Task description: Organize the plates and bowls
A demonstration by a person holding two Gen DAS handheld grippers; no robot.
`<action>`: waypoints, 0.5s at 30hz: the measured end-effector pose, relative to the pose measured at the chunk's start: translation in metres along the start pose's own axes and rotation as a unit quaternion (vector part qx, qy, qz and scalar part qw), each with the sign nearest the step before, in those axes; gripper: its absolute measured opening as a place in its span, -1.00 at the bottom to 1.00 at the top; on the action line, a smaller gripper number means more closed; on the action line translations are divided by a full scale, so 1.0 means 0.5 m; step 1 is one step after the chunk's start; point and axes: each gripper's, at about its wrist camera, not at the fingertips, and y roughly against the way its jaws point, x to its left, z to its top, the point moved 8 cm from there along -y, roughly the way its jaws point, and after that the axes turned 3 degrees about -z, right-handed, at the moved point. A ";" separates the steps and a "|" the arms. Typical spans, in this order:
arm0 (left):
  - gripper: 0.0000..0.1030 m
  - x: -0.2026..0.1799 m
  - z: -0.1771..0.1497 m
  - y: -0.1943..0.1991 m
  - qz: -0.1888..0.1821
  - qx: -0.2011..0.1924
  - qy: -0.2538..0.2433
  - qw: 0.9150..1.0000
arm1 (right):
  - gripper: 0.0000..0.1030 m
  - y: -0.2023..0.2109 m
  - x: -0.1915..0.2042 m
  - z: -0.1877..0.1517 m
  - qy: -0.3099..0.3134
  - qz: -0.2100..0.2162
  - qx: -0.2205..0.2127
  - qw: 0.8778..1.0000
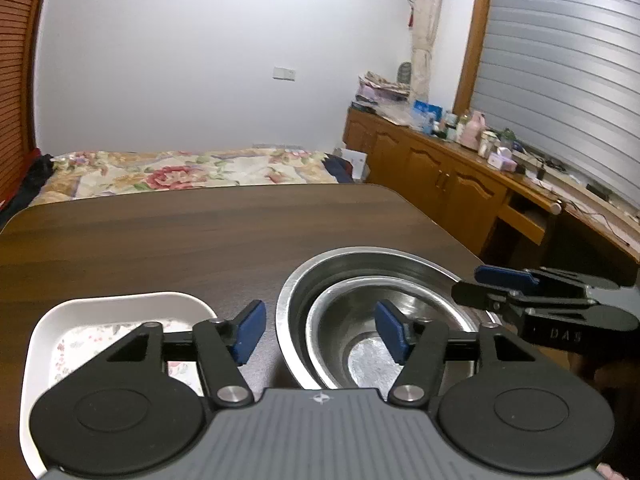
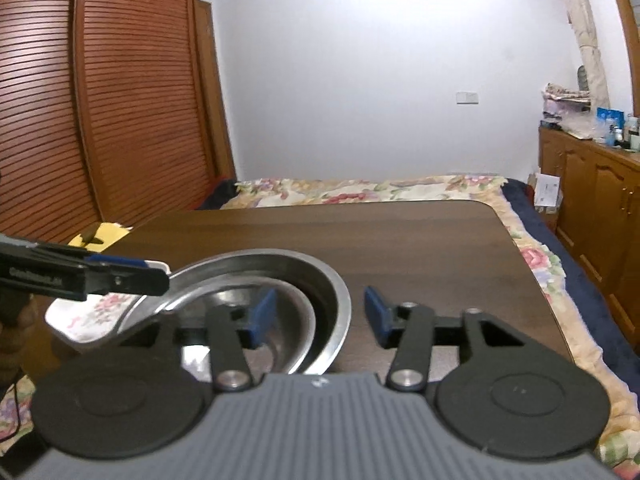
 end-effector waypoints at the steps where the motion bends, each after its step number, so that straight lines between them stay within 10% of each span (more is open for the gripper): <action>1: 0.28 -0.001 -0.003 0.000 0.004 -0.003 -0.001 1.000 | 0.10 -0.002 -0.002 -0.004 -0.001 -0.003 -0.001 1.000; 15: 0.14 -0.001 -0.036 -0.011 0.006 0.008 0.026 1.000 | 0.10 -0.025 0.006 -0.040 -0.028 0.005 0.017 0.999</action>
